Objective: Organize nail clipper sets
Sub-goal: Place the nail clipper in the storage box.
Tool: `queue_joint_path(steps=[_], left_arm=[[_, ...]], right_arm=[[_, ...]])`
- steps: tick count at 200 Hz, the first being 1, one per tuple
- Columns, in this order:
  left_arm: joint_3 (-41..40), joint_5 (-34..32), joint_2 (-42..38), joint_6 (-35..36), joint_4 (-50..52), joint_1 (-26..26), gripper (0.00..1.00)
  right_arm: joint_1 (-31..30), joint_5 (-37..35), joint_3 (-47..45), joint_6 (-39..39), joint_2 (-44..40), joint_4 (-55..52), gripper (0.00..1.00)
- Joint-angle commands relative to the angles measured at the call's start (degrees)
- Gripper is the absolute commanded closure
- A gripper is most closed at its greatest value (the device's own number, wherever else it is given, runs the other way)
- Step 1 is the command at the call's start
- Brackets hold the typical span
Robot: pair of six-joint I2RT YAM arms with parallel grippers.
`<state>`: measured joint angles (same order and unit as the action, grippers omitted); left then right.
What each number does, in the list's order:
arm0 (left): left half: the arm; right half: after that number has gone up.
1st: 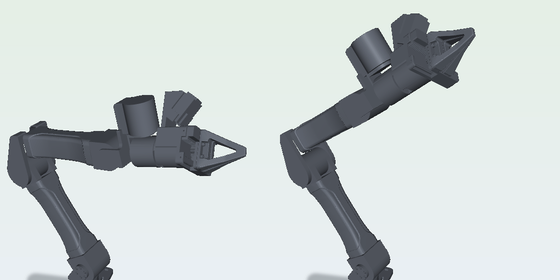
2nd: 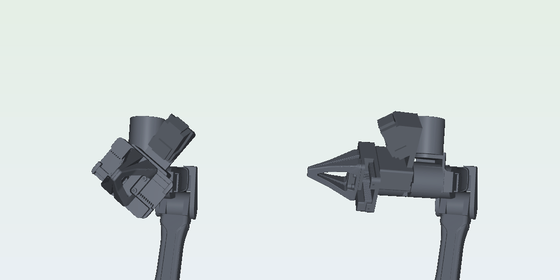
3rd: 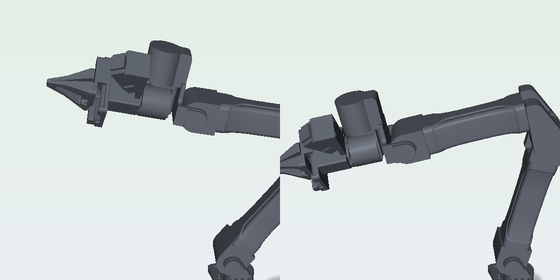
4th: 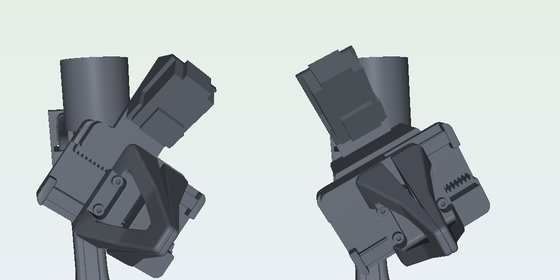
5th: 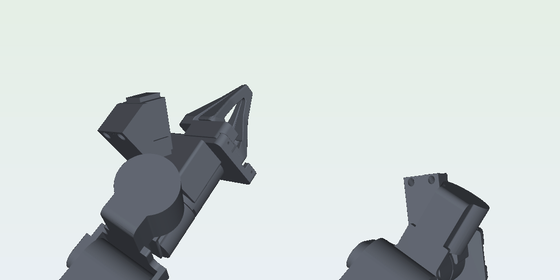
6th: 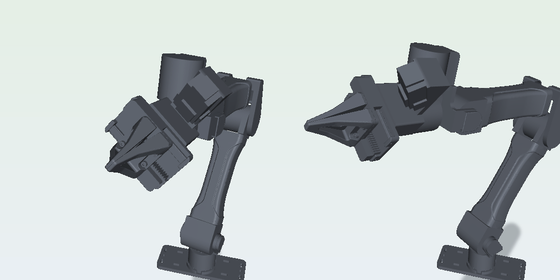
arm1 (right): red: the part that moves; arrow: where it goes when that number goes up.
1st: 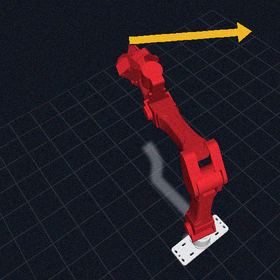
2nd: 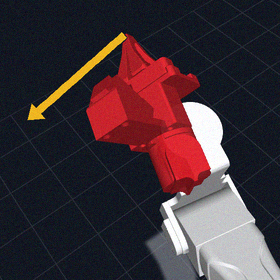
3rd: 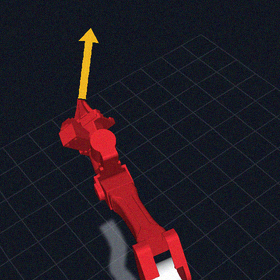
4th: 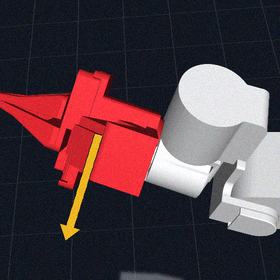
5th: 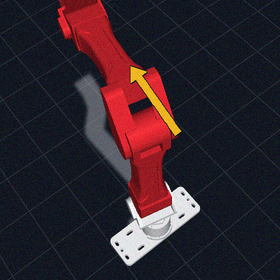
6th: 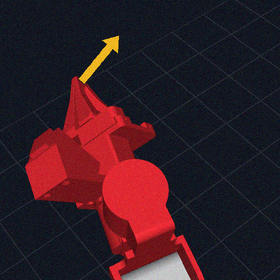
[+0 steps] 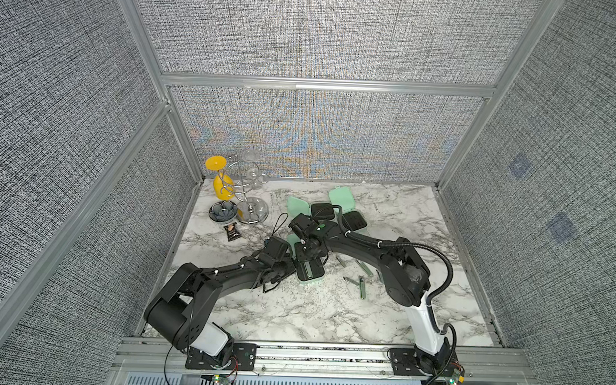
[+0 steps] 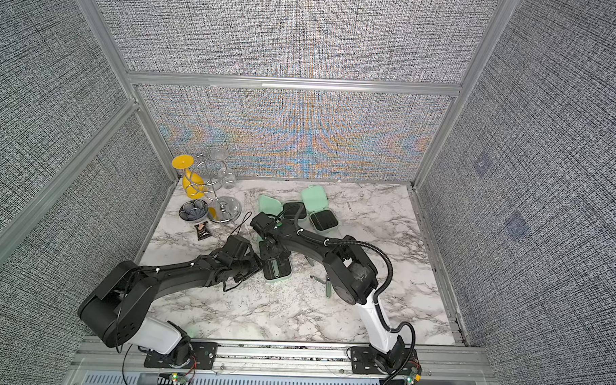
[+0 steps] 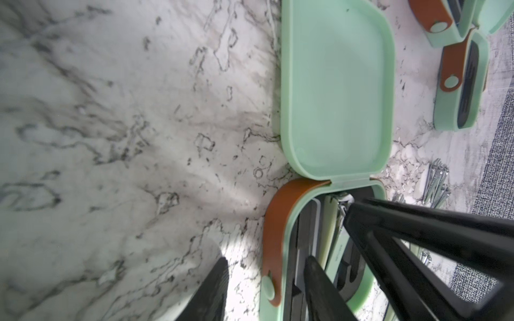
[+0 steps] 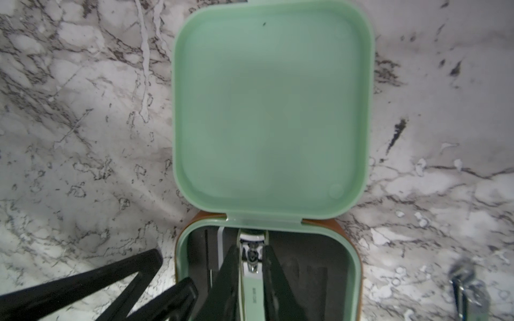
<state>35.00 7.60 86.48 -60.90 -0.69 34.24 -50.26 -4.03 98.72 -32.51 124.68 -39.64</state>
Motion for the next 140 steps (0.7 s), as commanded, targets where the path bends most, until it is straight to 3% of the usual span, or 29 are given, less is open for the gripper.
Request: queue_joint_path(steps=[1,140], left_arm=[[-0.55,0.63,0.06,-0.29,4.78,-0.05,0.53],[-1.63,0.09,-0.41,-0.44,5.34,-0.04,0.59]], right_arm=[[-0.01,0.90,-0.44,-0.41,0.30,0.19,0.82],[-0.87,1.14,-5.55,-2.08,0.82,0.17,0.85]])
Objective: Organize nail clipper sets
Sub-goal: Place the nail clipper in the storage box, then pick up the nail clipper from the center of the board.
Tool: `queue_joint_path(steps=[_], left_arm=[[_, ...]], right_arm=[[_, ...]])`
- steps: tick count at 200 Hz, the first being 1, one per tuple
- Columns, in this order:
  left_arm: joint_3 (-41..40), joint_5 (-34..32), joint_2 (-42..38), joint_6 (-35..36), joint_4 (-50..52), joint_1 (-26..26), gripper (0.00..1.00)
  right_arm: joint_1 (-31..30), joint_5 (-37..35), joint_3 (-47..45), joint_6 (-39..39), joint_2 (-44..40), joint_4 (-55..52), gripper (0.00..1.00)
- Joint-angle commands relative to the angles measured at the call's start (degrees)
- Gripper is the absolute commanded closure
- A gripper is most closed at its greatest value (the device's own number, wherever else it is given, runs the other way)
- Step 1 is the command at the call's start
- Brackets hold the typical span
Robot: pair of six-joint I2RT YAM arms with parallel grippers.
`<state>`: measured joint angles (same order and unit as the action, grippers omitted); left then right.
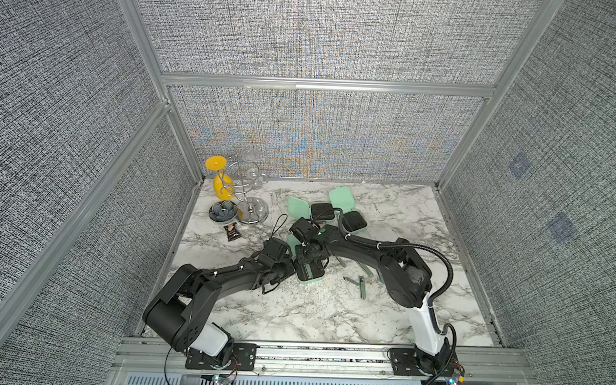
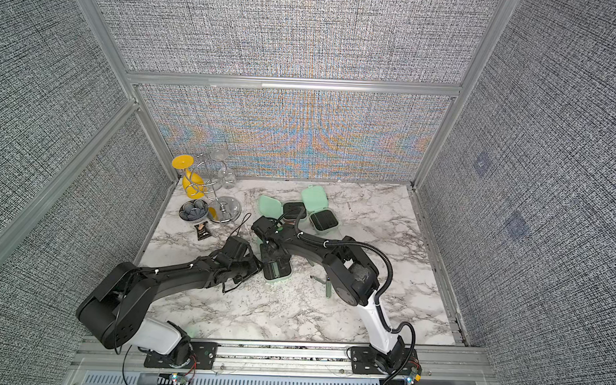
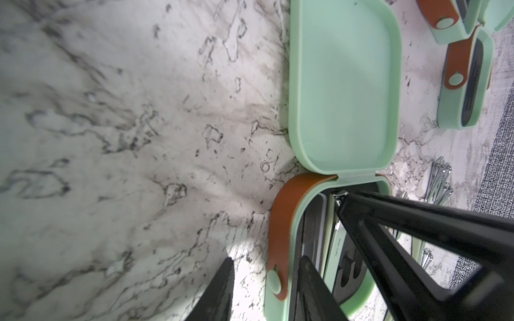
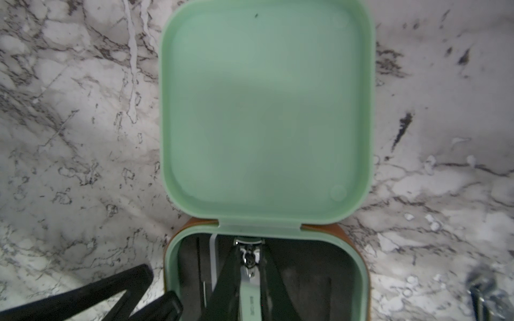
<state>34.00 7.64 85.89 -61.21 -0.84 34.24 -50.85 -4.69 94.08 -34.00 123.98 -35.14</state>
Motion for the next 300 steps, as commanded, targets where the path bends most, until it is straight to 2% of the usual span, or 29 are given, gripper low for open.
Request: queue_joint_path(steps=[1,42,83,111,158,192,242,300], left_arm=[[-0.61,0.03,0.12,-0.14,5.49,-0.04,0.59],[-0.36,-0.15,-0.80,0.32,6.41,-0.05,0.59],[0.19,-0.85,-2.48,1.28,8.17,-0.05,0.59],[0.19,-1.42,-4.03,1.79,9.17,-0.05,0.59],[0.26,-1.91,-8.57,4.15,10.76,-0.05,0.59],[0.61,-2.91,-11.99,5.72,12.48,-0.05,0.59],[0.10,-4.41,-15.08,5.84,13.44,-0.05,0.59],[0.44,-6.08,-16.51,5.58,14.20,-0.05,0.59]], right_arm=[[-0.36,1.79,-0.99,-0.58,1.52,-4.33,0.85],[-0.30,0.64,1.53,0.72,0.51,-5.65,0.84],[-0.05,-1.83,6.47,3.56,-2.35,-7.84,0.69],[0.27,-2.93,6.57,3.95,-4.91,-8.63,0.67],[3.43,-7.06,-3.15,6.09,-14.41,-9.81,0.67],[6.55,-4.55,-11.33,12.95,-19.42,-6.94,0.68],[10.24,-0.96,-14.45,20.99,-16.26,-3.03,0.65],[12.77,0.16,-15.28,22.20,-12.38,-1.47,0.60]])
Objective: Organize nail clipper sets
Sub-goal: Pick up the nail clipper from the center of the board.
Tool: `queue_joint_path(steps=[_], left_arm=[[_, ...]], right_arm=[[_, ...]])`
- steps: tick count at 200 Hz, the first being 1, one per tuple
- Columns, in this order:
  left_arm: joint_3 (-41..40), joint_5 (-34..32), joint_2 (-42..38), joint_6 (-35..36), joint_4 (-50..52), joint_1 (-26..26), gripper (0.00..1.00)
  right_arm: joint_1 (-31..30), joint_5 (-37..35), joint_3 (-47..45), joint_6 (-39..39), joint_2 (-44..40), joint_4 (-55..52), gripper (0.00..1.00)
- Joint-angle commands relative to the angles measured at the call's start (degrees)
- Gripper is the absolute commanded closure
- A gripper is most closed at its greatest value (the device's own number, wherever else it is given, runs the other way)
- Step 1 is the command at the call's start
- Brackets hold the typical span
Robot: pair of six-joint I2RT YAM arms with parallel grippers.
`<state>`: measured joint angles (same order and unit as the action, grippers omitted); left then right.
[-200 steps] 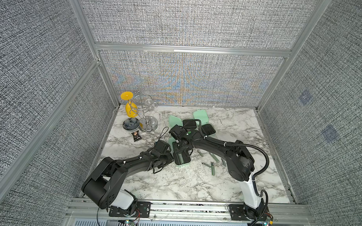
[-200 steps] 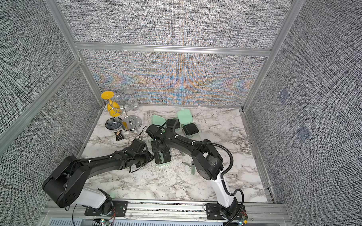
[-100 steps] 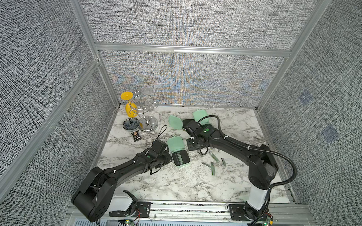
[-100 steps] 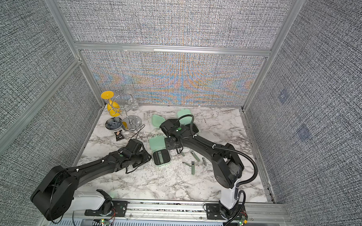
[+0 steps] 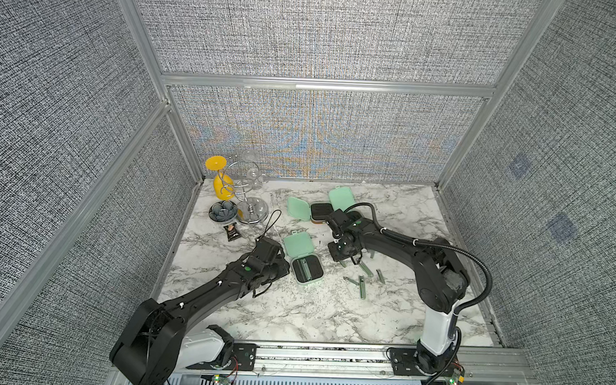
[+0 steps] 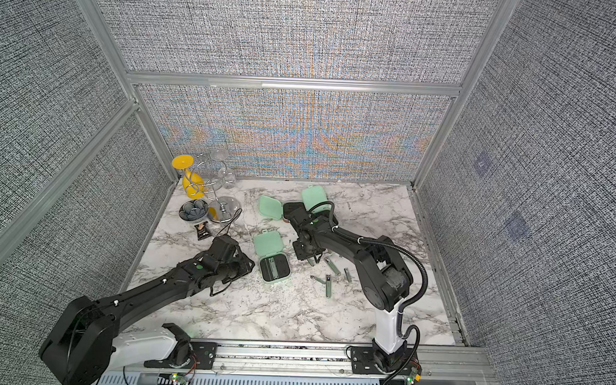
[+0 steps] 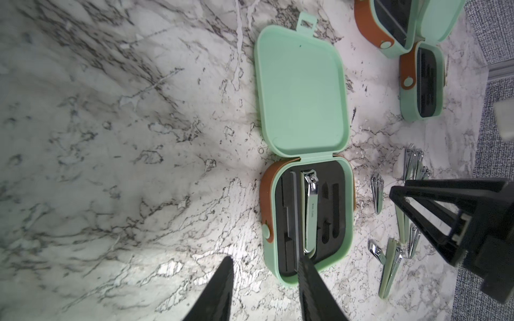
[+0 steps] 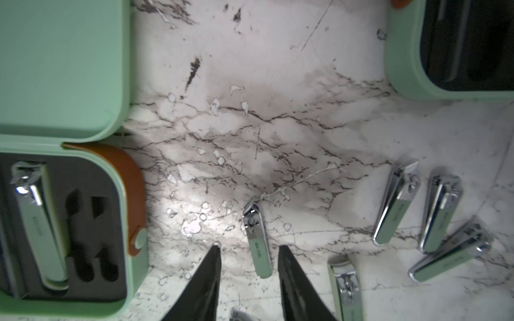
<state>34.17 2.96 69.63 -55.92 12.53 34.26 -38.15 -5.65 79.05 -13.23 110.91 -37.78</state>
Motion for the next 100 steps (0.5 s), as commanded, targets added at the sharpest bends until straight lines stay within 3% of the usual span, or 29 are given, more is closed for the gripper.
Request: queue_joint_path(steps=[1,100], left_arm=[[0.27,-1.44,-0.22,0.29,0.82,-0.07,0.59],[0.59,-1.56,0.01,0.24,1.10,-0.03,0.59]], right_arm=[[0.08,1.15,-0.27,1.45,0.74,1.24,0.60],[0.74,1.26,-2.84,0.68,1.93,3.18,0.66]])
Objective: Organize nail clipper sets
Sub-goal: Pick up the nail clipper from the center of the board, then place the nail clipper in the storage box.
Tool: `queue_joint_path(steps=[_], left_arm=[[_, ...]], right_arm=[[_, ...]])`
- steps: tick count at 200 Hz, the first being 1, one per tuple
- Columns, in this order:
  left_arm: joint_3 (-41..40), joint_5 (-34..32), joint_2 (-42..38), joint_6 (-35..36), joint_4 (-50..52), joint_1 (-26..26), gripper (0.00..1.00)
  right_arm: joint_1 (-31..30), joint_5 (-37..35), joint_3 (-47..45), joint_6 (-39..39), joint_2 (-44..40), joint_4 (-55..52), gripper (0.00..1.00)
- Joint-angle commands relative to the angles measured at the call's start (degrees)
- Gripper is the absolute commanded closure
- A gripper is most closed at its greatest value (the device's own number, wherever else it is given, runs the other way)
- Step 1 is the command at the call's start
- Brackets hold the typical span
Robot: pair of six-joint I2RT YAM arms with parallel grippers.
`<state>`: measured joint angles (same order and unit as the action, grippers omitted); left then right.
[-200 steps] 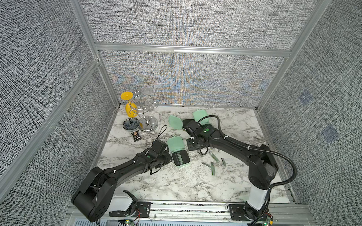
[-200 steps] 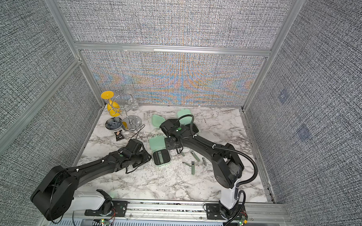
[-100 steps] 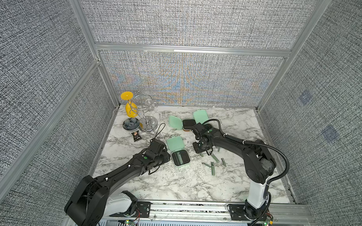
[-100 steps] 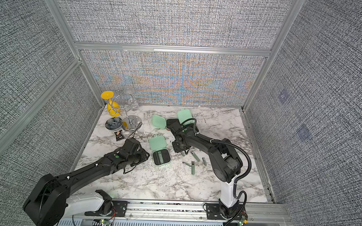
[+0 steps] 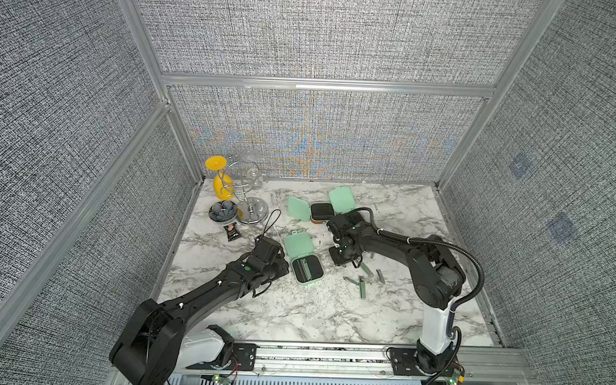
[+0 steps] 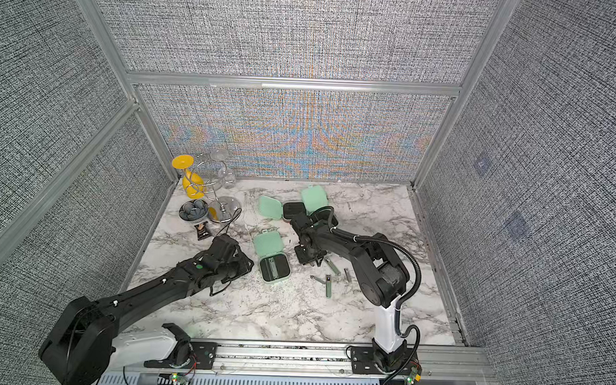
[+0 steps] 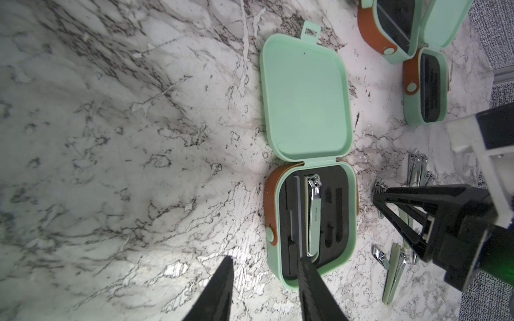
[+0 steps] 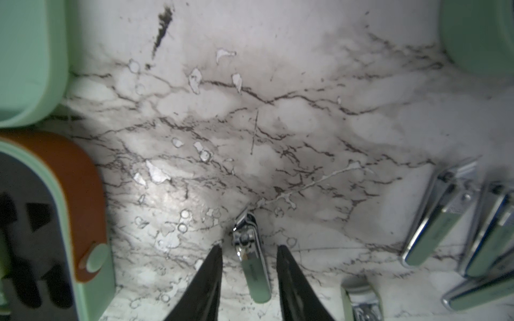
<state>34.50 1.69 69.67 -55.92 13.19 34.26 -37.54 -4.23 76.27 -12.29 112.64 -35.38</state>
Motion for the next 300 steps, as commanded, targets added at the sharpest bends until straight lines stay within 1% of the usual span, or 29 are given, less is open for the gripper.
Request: queue_joint_path(steps=[1,60,113,132,178,220,253,300], left_arm=[[0.28,-0.29,-0.04,0.26,0.48,-0.01,0.59],[-0.04,-0.60,-0.30,-0.15,0.66,-0.07,0.59],[-0.05,-0.43,-0.04,-0.24,0.43,-0.07,0.59],[-0.20,-0.43,-0.11,-0.24,0.27,-0.06,0.59],[-0.40,-0.39,-0.25,-0.15,0.03,-0.03,0.59],[-0.75,-0.46,-1.10,-0.04,-0.01,-0.03,0.59],[-1.10,-0.59,-1.87,0.11,0.21,-0.05,0.59],[-1.62,-0.64,-2.98,0.11,0.50,-0.07,0.59]], right_arm=[[0.11,-0.16,-0.07,-0.27,0.21,0.81,0.67],[0.68,0.25,0.15,-0.10,0.60,1.19,0.76],[0.54,0.89,0.02,-0.60,0.66,1.02,0.89],[0.58,0.98,-0.21,-1.04,-0.18,0.68,0.93],[-0.64,1.24,1.04,-3.92,-3.60,-2.12,0.95],[-5.20,2.00,3.73,-8.75,-5.15,-4.11,0.95],[-9.02,2.77,5.33,-11.55,-3.78,-2.32,0.95],[-12.06,3.35,7.33,-11.70,0.21,0.65,0.96]])
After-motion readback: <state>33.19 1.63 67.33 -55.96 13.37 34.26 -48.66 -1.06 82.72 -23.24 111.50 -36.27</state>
